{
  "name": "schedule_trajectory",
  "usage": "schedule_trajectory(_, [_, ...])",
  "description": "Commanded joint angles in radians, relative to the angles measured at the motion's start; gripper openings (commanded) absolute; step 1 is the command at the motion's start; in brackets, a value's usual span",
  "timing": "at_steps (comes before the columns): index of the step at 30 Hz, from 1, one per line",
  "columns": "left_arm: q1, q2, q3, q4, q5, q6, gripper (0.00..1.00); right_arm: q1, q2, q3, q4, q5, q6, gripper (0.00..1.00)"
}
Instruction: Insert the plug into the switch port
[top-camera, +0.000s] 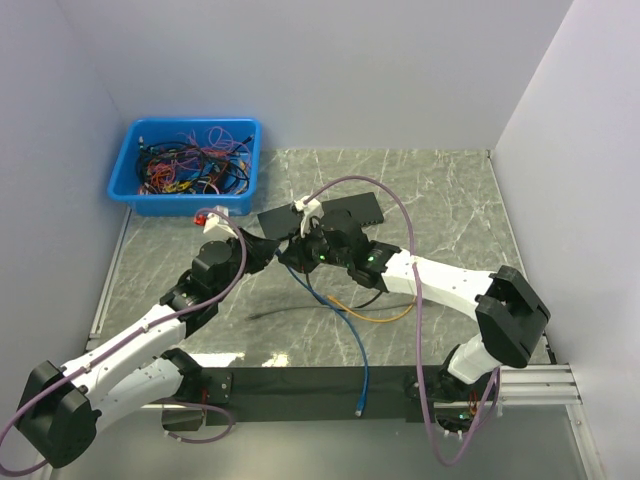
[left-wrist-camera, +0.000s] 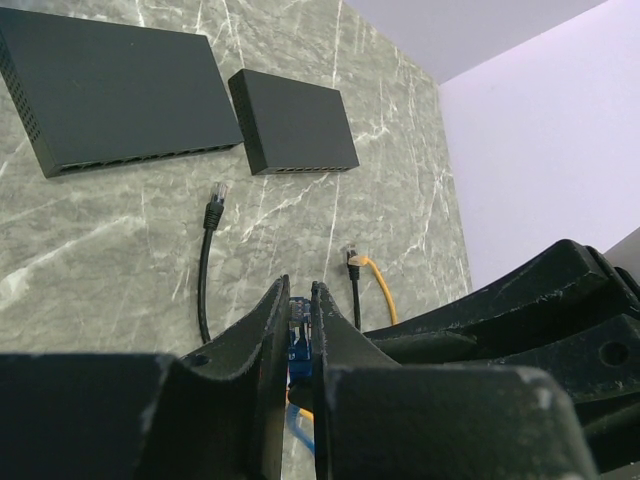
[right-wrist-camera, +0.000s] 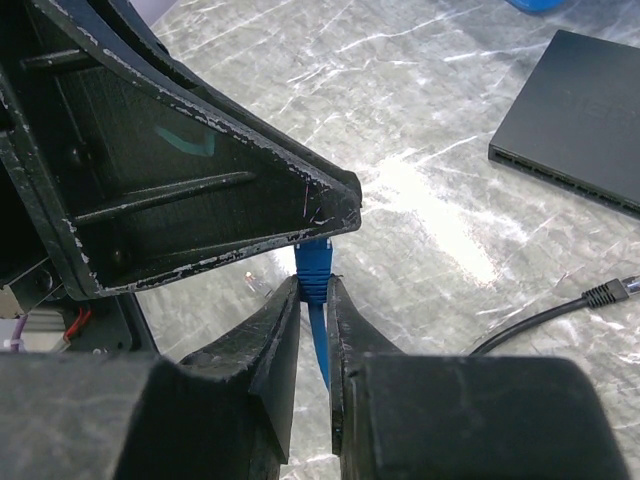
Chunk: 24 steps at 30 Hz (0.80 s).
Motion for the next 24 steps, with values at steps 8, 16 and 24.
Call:
schedule_trajectory(8, [-0.001,0.015,-0.007,0.035,0.003,-0.012,0.38,-0.058,-0.032,-0.023,0.073,0.022,0.027,0.00])
schedule_trajectory(16, [-0.003,-0.008,-0.032,-0.047,-0.124,-0.015,0.64,-0.193,0.041,0.028,-0.026,0.184,0.061,0.00])
schedule_trajectory(24, [0.002,0.155,0.040,-0.101,-0.265,0.037,0.67,-0.267,0.300,0.271,-0.244,0.350,0.070,0.00])
